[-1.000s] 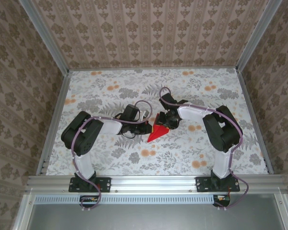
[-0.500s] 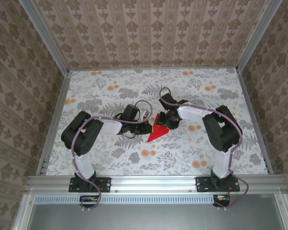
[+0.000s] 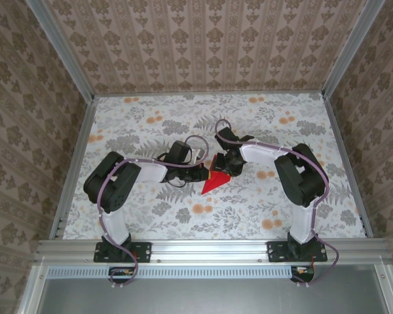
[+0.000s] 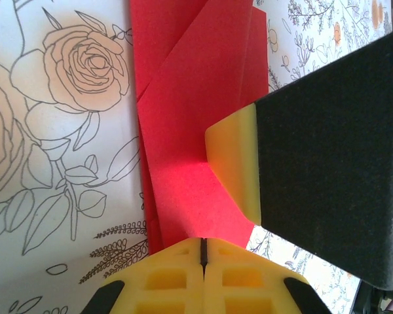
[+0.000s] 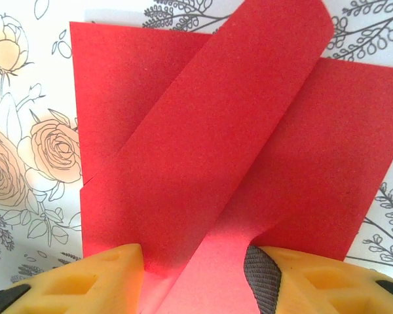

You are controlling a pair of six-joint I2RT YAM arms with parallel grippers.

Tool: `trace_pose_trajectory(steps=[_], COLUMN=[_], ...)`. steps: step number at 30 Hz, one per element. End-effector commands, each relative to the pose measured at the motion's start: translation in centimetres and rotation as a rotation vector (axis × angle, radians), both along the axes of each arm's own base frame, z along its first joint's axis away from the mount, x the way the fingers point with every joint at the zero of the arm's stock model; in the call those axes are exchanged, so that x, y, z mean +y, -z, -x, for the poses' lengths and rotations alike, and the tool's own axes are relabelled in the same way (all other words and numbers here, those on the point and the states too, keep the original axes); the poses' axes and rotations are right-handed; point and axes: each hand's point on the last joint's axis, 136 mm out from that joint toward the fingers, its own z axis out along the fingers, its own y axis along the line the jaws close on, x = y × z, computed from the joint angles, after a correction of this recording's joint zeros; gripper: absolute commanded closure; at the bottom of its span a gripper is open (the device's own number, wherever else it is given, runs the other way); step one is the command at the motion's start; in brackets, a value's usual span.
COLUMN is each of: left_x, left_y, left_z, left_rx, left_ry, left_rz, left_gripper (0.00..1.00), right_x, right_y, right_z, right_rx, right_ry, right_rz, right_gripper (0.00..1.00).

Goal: Fold a paper plane with a square sheet of paper (pick it up from the middle)
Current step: Fourth fold the wing at the center of the table.

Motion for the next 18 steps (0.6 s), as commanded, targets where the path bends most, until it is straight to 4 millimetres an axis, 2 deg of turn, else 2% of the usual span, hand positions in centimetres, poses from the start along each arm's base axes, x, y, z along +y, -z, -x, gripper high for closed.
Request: trace_pose_trajectory(steps=[1, 18], left_x=[-0.8, -0.3], left_y=[-0.4, 1.1], left_z=[-0.2, 0.1], left_rx=[-0.005, 0.021], left_ry=[0.019, 0.015], left_rz=[0.021, -0.036], left_gripper=[0.94, 0.95], right_x=[-3.6, -3.7], right_y=[5.6, 6.0], right_z=[4.2, 4.6], right_rx=[0.182, 0.198], right_ry=[0.007, 0.028], right_rz=[0.184, 0.178], right_gripper=[0.48, 0.49])
